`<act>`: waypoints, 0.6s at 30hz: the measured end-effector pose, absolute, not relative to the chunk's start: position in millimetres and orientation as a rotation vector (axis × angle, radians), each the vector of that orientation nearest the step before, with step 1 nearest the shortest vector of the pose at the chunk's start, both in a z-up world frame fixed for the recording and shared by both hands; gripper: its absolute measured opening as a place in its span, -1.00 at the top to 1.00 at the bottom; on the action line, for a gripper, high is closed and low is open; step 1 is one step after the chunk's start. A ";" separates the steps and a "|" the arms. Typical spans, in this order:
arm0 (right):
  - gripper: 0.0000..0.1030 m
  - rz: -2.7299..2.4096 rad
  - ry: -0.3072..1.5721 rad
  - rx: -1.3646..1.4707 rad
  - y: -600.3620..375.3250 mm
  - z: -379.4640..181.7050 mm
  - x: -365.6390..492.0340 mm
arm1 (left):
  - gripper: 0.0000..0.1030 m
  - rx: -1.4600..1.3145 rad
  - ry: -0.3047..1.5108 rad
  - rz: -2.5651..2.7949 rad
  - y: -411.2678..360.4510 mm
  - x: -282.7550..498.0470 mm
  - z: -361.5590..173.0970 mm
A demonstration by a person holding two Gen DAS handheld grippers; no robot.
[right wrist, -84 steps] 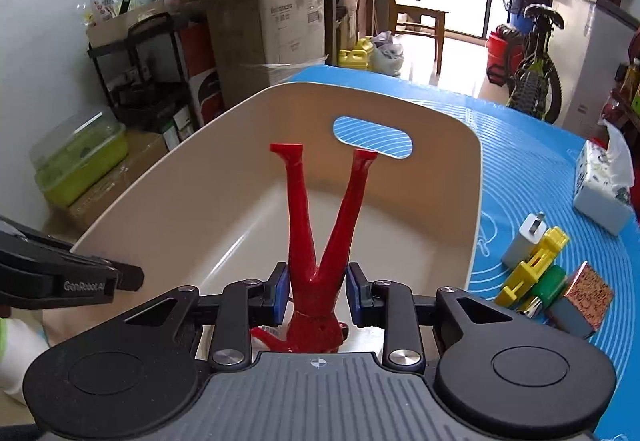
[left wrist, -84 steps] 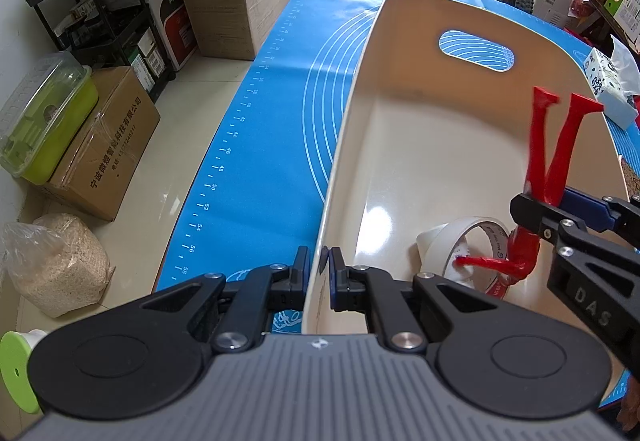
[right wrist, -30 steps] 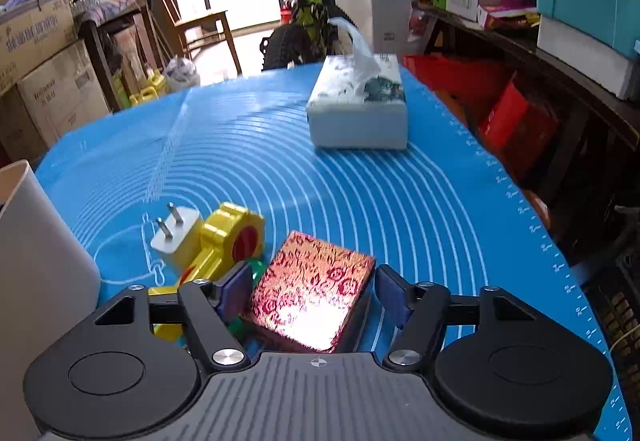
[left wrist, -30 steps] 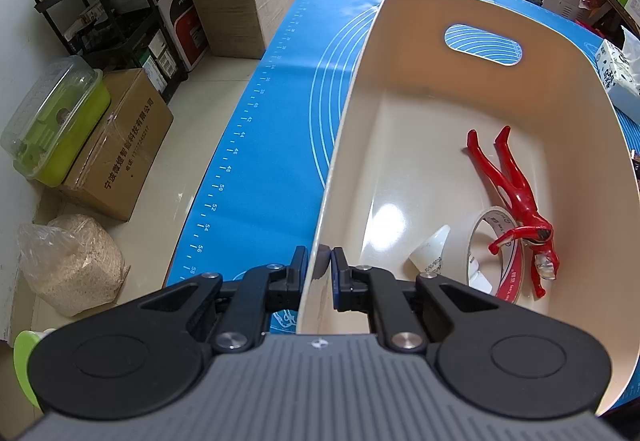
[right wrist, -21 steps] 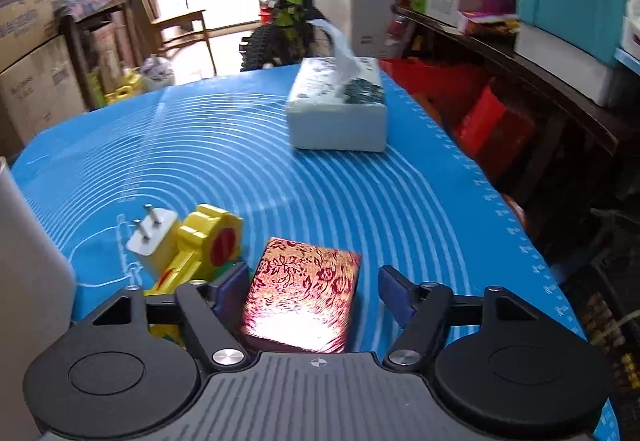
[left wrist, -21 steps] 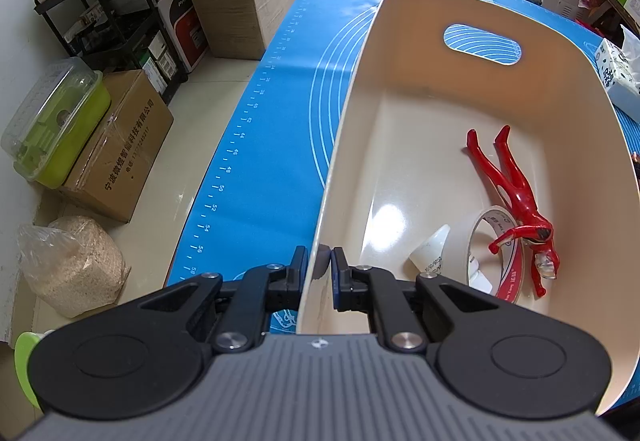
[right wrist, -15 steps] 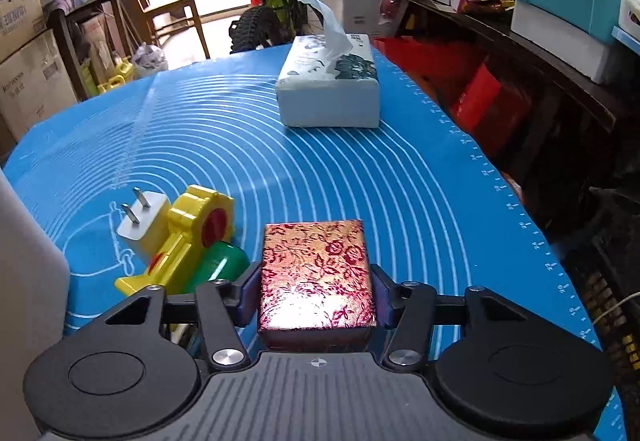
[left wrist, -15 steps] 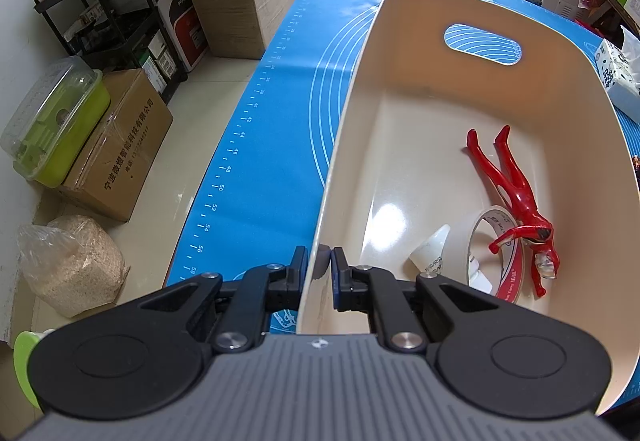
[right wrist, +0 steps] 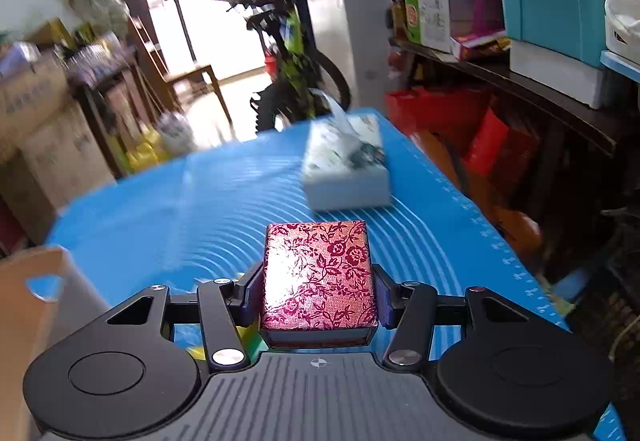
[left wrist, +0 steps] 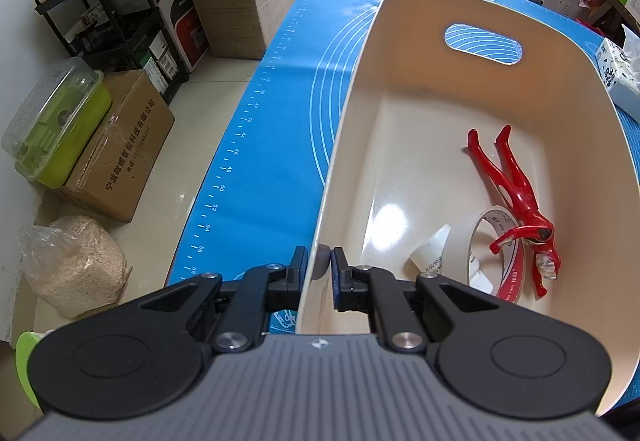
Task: Organize rigid objects
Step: 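Move the right gripper to the red patterned box and grasp it, then carry the red patterned box into the basket and release it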
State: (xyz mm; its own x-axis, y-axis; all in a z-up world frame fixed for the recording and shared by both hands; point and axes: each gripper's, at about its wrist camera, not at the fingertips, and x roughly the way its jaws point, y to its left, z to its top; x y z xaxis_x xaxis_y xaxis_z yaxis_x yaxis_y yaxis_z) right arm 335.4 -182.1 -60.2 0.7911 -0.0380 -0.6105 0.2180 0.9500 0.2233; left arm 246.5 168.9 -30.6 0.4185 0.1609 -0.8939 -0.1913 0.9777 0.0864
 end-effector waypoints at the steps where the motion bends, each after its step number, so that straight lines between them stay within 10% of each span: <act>1: -0.14 -0.126 0.626 0.300 -179.1 -55.3 332.5 | 0.72 -0.030 1.118 0.221 169.3 246.7 -30.4; 18: -0.14 0.369 0.492 0.124 -56.0 3.4 287.9 | 0.72 -0.029 1.117 0.221 168.5 246.5 -30.2</act>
State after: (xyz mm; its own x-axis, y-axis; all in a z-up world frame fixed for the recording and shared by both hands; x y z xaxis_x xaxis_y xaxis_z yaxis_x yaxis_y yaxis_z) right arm 287.9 -56.0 3.4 0.8169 0.3745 -0.4386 -0.3155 0.9268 0.2035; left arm 246.5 168.5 -30.2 0.4191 0.1617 -0.8934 -0.1904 0.9778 0.0877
